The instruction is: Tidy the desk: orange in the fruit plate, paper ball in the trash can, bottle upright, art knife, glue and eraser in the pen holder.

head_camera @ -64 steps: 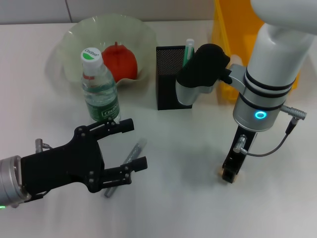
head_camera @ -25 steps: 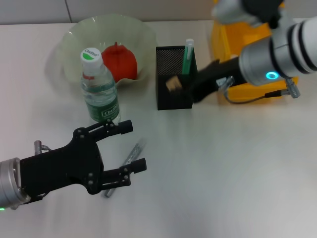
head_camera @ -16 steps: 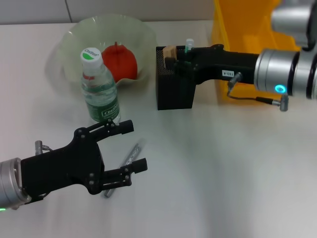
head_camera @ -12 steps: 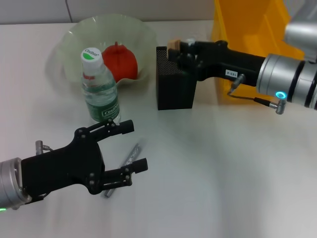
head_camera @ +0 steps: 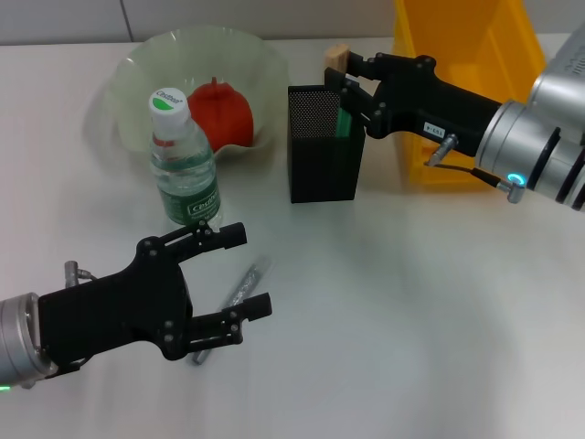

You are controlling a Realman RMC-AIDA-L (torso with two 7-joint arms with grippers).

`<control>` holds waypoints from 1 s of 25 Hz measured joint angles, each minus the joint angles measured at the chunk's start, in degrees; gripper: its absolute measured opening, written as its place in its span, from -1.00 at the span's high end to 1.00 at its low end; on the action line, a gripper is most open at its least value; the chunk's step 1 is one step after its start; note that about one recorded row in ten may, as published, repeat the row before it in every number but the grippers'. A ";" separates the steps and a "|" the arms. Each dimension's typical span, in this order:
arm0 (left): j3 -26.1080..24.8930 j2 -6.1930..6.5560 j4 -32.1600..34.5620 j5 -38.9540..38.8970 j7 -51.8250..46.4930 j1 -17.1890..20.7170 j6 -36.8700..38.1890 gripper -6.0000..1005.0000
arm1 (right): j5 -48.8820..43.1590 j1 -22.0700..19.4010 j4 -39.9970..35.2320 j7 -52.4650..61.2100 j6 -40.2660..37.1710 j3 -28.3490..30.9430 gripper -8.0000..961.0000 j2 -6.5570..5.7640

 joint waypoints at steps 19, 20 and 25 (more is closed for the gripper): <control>0.00 -0.19 0.00 0.00 0.00 0.39 0.33 -0.57 | -0.59 2.98 3.67 -1.23 2.02 -0.12 0.21 -0.20; 0.00 -0.19 0.00 0.00 0.00 0.42 0.34 -0.57 | -0.48 2.90 3.68 -1.24 1.86 -0.08 0.19 -0.20; 0.00 -0.18 0.00 -0.03 -0.09 0.45 0.48 -0.57 | -0.11 0.34 1.99 -1.23 -1.89 0.24 0.17 -0.14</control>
